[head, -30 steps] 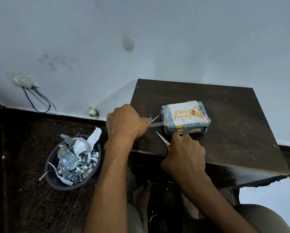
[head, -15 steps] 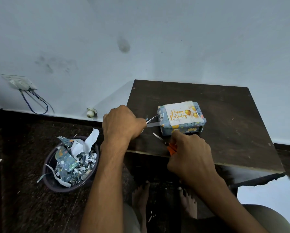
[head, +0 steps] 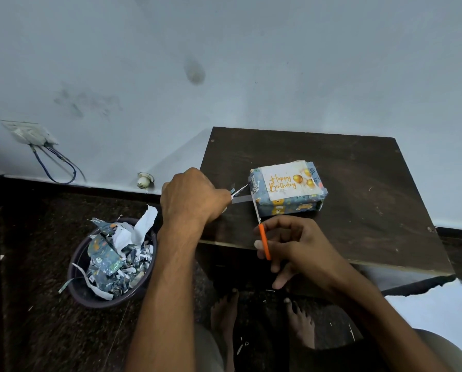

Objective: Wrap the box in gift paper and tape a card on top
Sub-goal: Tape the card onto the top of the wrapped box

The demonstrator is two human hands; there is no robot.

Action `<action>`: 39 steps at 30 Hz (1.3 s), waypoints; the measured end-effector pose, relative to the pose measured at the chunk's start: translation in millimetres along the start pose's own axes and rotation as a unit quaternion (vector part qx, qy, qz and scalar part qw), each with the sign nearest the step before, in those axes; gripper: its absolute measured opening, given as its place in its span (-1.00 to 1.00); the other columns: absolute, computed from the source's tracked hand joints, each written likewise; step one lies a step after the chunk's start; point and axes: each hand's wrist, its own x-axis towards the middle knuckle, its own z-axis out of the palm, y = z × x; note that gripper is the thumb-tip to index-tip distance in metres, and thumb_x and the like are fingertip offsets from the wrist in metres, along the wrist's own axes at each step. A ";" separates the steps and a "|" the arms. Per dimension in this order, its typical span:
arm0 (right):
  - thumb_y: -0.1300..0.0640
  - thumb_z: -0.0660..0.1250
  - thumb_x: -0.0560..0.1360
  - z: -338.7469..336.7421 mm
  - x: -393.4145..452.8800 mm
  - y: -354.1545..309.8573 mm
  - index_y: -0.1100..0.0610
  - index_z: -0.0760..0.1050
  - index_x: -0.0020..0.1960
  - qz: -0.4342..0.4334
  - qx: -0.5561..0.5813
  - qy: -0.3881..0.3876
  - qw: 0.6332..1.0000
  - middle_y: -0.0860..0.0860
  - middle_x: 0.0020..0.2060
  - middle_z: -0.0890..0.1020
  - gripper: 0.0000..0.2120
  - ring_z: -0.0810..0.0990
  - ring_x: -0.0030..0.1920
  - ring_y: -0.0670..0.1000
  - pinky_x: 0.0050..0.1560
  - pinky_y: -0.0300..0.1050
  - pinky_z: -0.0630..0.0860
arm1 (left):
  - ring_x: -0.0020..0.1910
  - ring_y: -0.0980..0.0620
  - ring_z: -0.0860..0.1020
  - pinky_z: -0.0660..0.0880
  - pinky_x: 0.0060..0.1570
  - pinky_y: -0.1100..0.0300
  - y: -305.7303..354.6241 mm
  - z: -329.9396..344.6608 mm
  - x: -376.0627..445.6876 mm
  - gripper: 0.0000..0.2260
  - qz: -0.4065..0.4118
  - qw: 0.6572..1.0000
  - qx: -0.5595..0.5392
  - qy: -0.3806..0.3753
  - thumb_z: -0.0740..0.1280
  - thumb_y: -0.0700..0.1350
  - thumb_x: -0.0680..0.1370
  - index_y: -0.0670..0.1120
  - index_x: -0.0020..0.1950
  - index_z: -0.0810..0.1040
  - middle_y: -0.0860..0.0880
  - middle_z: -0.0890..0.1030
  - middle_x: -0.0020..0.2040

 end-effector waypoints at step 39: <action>0.28 0.40 0.57 3.1 17.7 5.7 0.24 0.65 0.05 -0.019 0.030 0.019 0.999 0.18 -0.29 0.58 -0.91 0.42 -0.51 -0.06 -0.62 -0.22 0.41 | -0.14 0.10 0.60 0.54 -0.15 0.19 -1.6 6.2 0.5 -0.85 0.042 0.998 -0.030 -0.027 0.45 -0.13 0.40 0.10 -0.31 0.73 0.15 0.68 -0.27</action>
